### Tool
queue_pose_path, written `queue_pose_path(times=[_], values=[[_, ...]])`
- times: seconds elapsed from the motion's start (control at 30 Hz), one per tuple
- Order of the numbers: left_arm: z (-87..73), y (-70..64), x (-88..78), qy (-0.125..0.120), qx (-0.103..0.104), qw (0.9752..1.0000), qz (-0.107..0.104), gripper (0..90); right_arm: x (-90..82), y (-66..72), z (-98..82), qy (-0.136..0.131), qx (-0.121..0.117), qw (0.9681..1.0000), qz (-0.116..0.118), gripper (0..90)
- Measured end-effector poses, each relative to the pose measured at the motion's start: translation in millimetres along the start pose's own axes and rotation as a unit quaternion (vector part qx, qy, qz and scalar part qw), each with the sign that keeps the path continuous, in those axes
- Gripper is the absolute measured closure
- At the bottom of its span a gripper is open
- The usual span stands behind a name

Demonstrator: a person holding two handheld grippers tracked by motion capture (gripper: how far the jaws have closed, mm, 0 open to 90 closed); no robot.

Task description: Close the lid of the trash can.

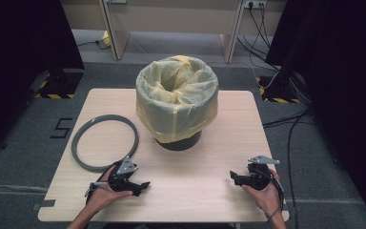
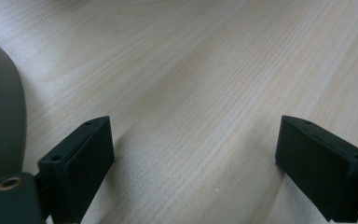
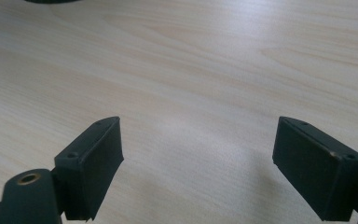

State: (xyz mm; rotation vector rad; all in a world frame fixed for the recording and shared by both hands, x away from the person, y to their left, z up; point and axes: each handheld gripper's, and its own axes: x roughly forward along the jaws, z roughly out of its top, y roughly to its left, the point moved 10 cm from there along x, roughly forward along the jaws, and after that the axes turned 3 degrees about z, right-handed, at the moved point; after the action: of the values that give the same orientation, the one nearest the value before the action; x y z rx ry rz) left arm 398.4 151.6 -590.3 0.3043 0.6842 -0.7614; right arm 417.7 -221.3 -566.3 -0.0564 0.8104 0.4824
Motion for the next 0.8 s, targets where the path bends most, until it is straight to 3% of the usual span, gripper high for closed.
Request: queue_pose_path(times=[0.13, 0.3, 0.43, 0.6, 0.8], values=[[-0.3, 2.2, -3.4, 0.004, 0.004, 1.0000, 0.003, 15.1, 1.2, -1.4, -6.4, 0.022, -0.005, 0.9997, -0.009, 16.1], [8.9, 10.9, -17.7, 0.000, 0.008, 0.9996, 0.028, 15.8, 4.8, -1.6, -14.0, 0.045, -0.011, 0.9988, -0.012, 16.2], [10.9, 32.0, -29.8, 0.010, -0.002, 0.9985, 0.054, 20.7, 5.8, -0.5, -15.1, 0.050, -0.021, 0.9985, -0.012, 15.6], [4.9, 57.6, -37.9, 0.040, -0.025, 0.9973, 0.056, 27.8, 5.9, -0.1, -15.1, 0.050, -0.021, 0.9985, -0.011, 15.6], [-8.6, 78.1, -36.2, 0.075, -0.041, 0.9948, 0.055, 41.1, 6.2, 0.4, -14.8, 0.050, -0.022, 0.9985, -0.010, 15.5]])
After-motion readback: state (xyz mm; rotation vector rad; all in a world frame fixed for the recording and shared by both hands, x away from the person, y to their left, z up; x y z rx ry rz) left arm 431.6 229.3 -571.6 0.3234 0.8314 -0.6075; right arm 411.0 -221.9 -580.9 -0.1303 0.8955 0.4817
